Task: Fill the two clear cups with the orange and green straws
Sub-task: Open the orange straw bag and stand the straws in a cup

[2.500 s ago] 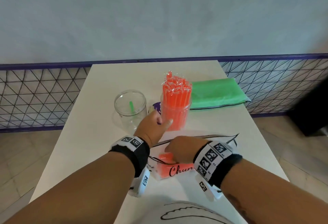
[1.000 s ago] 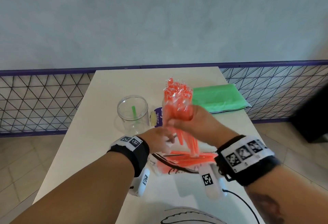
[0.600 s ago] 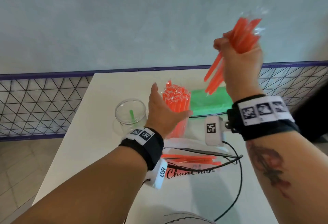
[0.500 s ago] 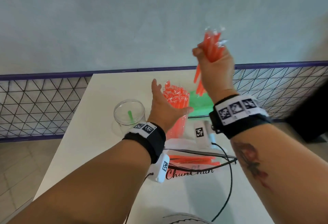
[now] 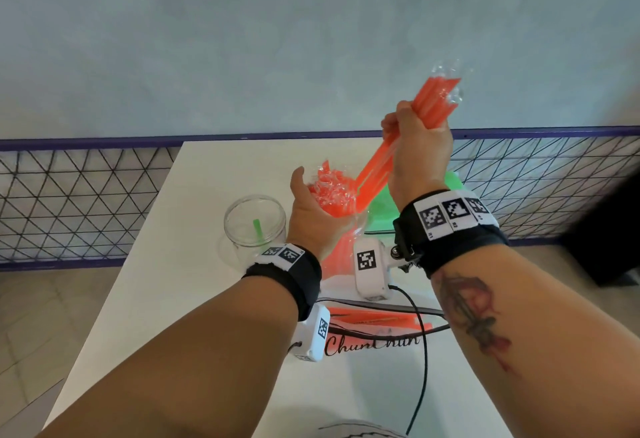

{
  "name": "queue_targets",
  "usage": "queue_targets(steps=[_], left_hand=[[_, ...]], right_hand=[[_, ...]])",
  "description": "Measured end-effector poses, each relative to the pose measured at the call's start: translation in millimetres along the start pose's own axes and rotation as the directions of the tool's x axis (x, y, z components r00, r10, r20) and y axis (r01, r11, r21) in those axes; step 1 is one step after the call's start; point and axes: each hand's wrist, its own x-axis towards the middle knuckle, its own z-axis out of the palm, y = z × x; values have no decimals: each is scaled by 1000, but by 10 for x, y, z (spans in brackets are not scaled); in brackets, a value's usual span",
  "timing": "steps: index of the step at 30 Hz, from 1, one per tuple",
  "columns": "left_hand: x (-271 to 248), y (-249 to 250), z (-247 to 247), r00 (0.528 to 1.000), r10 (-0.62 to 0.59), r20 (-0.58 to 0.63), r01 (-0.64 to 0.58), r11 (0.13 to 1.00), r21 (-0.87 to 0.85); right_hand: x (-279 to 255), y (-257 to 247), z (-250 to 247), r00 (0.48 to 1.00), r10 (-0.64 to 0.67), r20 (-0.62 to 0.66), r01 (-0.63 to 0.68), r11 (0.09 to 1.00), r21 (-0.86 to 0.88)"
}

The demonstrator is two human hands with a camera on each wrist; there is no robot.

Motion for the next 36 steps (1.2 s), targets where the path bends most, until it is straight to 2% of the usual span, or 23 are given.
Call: queue_targets(steps=[3, 6, 9, 12, 15, 18, 21, 23, 28, 30, 32, 34, 36], left_hand=[[16, -9, 19, 999, 6, -37, -8, 999, -34], [31, -24, 5, 998, 10, -58, -12, 999, -37], [29, -46, -26, 999, -10, -44, 7, 998, -57], [5, -49, -16, 1000, 20, -4, -20, 999, -50], [-13, -42, 17, 999, 29, -13, -30, 999, -40], [-14, -36, 32, 999, 27, -18, -28, 999, -44], [-24, -50, 35, 999, 42, -11, -43, 996, -78], [-33, -56, 28, 999, 51, -5, -52, 994, -93], [-26, -46, 51, 992, 103, 80, -89, 983, -161], [-30, -43, 83, 988, 115, 103, -98, 982, -165], [-45, -25, 94, 987, 118, 109, -104, 987, -125], [-46, -24, 80, 991, 100, 87, -92, 992, -88], [-44, -43, 55, 994, 76, 73, -69, 993, -90]], right_hand=[[100, 18, -107, 989, 80, -126, -52, 976, 210], [102, 34, -152, 978, 135, -160, -87, 957, 277], [68, 83, -200, 980, 114, -163, -76, 972, 221], [67, 134, -296, 981, 74, -180, -50, 990, 135], [51, 162, -325, 984, -18, -177, 21, 1000, 16], [-33, 173, -229, 995, -92, -49, 84, 984, -157], [-141, 217, -138, 987, -89, 135, 127, 943, -308], [-201, 286, -118, 976, -74, 205, 149, 913, -379], [-297, 599, -273, 968, 22, 251, 112, 855, -507], [-298, 689, -361, 967, 92, 237, 50, 844, -533], [-259, 729, -433, 943, 182, 277, 3, 832, -555], [-249, 654, -448, 896, 162, 414, 123, 805, -581], [-245, 461, -393, 843, -59, 534, 365, 792, -489]])
